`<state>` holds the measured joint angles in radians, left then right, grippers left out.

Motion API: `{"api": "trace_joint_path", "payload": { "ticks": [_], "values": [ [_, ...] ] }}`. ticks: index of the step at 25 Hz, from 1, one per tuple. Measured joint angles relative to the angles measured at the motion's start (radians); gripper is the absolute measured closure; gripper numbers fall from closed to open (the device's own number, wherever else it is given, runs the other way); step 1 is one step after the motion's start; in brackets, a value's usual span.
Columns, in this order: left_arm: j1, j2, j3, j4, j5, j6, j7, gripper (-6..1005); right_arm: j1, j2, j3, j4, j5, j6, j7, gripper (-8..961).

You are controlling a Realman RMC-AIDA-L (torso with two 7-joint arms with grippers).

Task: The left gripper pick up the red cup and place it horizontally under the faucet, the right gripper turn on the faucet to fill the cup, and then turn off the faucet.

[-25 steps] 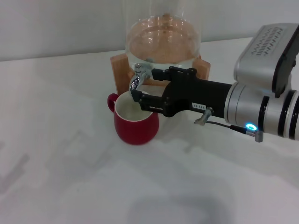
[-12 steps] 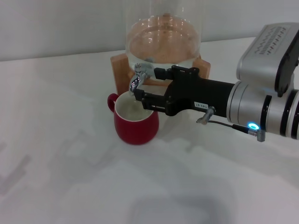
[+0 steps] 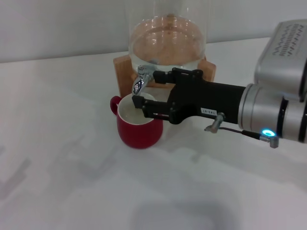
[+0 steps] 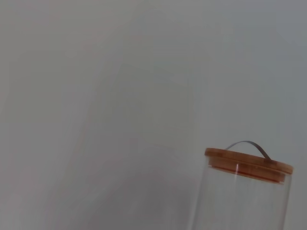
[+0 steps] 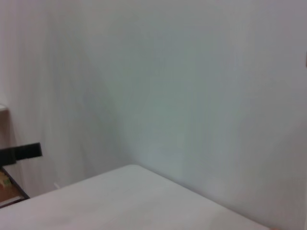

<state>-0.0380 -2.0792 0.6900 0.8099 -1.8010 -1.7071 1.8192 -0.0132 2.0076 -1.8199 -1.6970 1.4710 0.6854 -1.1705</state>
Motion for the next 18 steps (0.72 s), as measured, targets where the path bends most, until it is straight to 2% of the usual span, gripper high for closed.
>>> {"api": "trace_joint_path", "payload": {
  "ticks": [5,12,18],
  "values": [
    [-0.002,0.001,0.000,0.000,0.001,0.001,0.000,120,-0.035,0.002,0.069,-0.037,0.004,0.045,0.000,203],
    [0.001,0.001,-0.002,0.000,0.002,0.003,0.000,119,-0.109,0.005,0.277,-0.055,0.028,0.094,-0.001,204],
    [0.004,0.001,-0.003,0.000,0.004,0.005,-0.015,119,-0.110,0.005,0.429,-0.020,0.066,0.105,-0.022,204]
  ]
}}
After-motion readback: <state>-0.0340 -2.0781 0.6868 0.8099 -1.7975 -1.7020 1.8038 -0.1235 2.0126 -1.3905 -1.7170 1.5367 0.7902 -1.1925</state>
